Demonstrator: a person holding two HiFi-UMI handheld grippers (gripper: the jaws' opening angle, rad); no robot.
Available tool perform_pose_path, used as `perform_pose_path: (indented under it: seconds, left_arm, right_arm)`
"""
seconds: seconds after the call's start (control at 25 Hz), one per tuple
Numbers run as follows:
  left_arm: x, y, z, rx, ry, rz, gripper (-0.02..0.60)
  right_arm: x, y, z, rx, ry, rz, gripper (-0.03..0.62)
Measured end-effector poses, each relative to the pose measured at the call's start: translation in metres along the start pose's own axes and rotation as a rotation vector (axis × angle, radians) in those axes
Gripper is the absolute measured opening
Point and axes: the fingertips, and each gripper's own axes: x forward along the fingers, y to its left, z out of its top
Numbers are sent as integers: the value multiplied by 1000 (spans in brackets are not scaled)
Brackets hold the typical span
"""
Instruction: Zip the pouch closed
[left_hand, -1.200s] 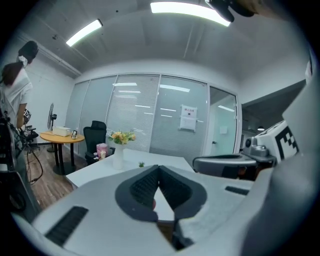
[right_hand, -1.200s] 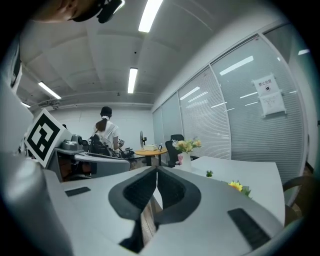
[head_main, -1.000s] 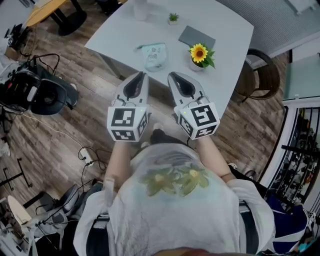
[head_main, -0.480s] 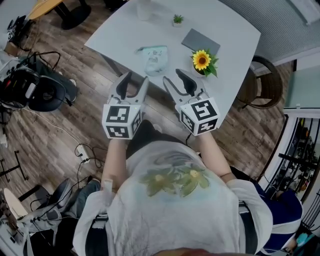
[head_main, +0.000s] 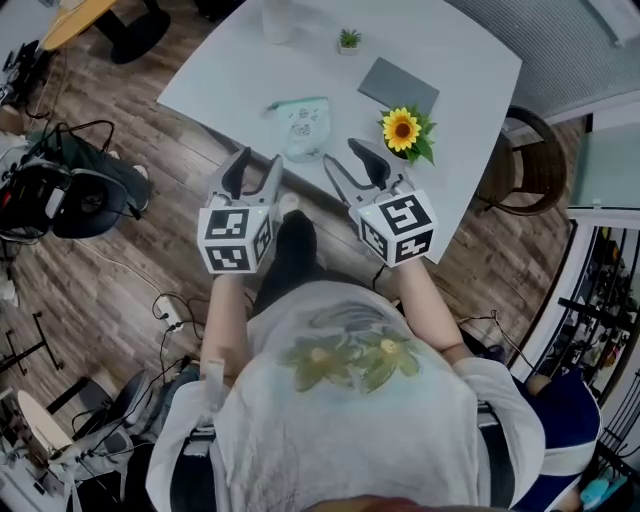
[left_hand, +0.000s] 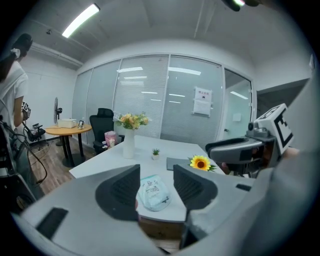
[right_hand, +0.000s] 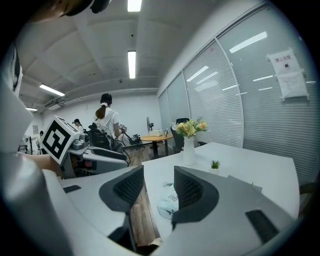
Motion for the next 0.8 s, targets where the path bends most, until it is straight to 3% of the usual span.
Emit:
perform_pose_path:
  seconds: [0.8]
  left_arm:
    - [118,78,-14,18,183,-47,190]
  right_arm:
    - [120,-63,1,-7,122,13,181]
